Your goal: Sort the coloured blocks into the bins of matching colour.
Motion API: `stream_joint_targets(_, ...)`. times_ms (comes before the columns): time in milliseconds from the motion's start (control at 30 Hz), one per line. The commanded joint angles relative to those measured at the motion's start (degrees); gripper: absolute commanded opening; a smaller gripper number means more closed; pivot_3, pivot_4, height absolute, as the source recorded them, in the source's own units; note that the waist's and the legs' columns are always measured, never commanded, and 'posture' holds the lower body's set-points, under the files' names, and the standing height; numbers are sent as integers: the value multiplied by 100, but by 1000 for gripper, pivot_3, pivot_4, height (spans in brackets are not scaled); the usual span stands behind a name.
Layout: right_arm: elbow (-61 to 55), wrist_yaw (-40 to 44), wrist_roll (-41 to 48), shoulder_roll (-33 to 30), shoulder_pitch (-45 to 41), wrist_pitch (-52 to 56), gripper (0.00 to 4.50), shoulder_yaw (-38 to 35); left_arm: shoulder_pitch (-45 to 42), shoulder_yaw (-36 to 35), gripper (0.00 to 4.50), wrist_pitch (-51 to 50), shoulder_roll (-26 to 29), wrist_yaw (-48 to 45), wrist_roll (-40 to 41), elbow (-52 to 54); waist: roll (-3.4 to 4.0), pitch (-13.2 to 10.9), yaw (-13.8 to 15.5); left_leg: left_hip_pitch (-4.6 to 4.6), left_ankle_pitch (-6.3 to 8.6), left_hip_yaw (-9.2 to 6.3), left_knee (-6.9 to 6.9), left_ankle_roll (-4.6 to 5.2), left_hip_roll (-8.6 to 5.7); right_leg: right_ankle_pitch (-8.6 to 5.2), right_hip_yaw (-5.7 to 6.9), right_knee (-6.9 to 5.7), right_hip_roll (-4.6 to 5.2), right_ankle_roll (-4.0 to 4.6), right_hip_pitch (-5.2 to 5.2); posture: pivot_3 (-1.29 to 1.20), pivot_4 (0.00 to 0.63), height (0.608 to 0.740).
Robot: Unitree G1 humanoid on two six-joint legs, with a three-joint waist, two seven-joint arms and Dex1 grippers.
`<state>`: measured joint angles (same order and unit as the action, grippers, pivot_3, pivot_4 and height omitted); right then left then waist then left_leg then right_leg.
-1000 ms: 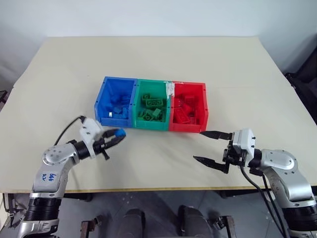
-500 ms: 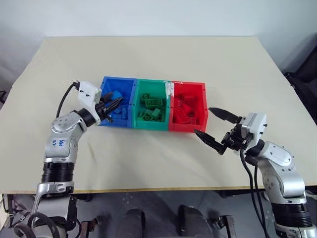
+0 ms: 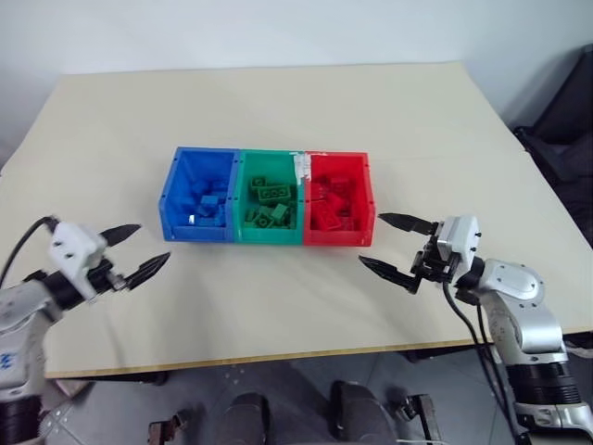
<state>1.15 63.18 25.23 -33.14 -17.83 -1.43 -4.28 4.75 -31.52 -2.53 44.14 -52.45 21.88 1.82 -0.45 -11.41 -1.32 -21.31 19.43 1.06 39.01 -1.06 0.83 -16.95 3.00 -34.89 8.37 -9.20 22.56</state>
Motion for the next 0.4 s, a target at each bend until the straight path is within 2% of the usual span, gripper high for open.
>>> stream_joint_targets(33, 287, 509, 127, -182, -151, 1, 4500, 12, 399, -392, 4488, 213, 89, -128, 84, 327, 1, 0, 72, 2, 1, -1, 1, 1, -2, 0, 0, -2, 3, 0, -2, 0, 150, 740)
stream_joint_targets(133, 574, 774, 82, -261, -270, -50, 4500, -18, 727, -495, 4488, 165, -44, -35, 180, 677, 0, 0, 143, 1, 3, -2, 3, 5, -2, 1, 0, -2, 4, 0, -3, 0, 150, 740)
stream_joint_targets(233, 820, 884, 22, -305, -355, -231, 4500, -85, 882, -443, 4488, -382, -171, 326, 298, 1104, 0, 0, 132, 1, 5, -2, 4, 4, -2, 1, 0, -1, 6, 1, -3, 0, 150, 740)
stream_joint_targets(400, 1051, 677, -12, -344, -392, -373, 4500, -340, 950, -521, 4488, -833, -559, 984, 377, 1563, 1, 0, 110, 3, 7, 2, 2, 0, 0, 1, 1, -1, 4, 1, -1, 0, 150, 740)
